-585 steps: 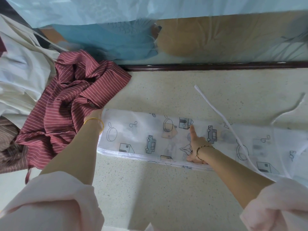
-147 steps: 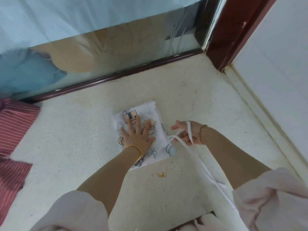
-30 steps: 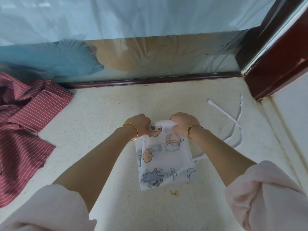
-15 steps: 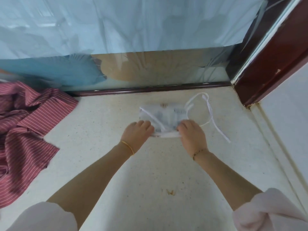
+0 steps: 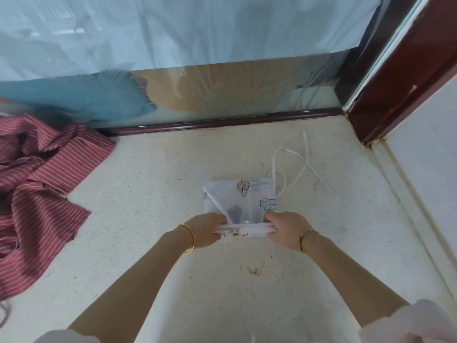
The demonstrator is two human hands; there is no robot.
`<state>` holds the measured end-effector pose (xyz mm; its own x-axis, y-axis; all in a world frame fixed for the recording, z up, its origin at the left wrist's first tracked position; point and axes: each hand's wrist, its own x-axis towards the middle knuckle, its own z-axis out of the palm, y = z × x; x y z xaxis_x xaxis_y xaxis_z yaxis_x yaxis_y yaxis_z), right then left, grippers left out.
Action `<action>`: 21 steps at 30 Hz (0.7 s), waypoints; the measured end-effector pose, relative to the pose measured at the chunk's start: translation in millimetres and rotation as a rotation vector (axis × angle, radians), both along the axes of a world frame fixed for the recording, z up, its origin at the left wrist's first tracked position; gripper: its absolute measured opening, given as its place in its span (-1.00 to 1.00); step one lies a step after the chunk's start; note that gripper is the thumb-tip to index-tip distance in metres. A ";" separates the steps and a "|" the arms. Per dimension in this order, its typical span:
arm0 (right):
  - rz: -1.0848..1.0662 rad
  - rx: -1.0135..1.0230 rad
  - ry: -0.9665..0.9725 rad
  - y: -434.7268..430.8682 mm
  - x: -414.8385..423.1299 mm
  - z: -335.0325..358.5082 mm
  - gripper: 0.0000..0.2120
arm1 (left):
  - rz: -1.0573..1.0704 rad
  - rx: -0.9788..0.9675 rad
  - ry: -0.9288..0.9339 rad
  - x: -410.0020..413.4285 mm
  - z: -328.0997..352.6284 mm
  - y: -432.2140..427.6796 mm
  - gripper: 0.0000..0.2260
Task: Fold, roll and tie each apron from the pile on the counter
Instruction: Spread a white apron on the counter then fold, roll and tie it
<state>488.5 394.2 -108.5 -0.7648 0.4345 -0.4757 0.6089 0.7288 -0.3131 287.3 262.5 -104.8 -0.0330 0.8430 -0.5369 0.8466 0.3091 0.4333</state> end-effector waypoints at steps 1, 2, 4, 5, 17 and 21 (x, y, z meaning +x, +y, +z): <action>-0.042 -0.054 -0.002 3.0 -1.2 0.5 -0.85 | 0.022 0.009 -0.033 -3.5 0.9 -0.1 -0.94; -0.092 -0.121 0.005 6.4 -2.1 1.7 -0.83 | 0.053 0.010 -0.071 -7.6 1.4 -1.1 -0.94; -0.228 -0.306 0.046 12.6 -2.7 5.7 -0.82 | 0.156 0.016 -0.149 -15.3 0.5 -5.4 -0.89; -0.296 -0.408 0.077 14.5 -2.7 7.8 -0.82 | 0.221 0.027 -0.192 -18.2 0.6 -8.0 -0.86; -0.681 -0.724 0.478 1.9 0.2 0.1 -0.90 | 0.558 0.207 -0.470 -14.7 -5.6 -21.8 -0.88; -0.711 -0.724 0.466 -0.3 -2.6 -5.0 -0.91 | 0.541 0.353 -0.380 -11.5 -12.3 -25.2 -0.88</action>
<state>485.8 394.0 -113.5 -0.6219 0.5804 -0.5257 0.5274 -0.1857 -0.8291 275.8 237.3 -117.0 -0.3585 0.8858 -0.2947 0.3881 0.4285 0.8159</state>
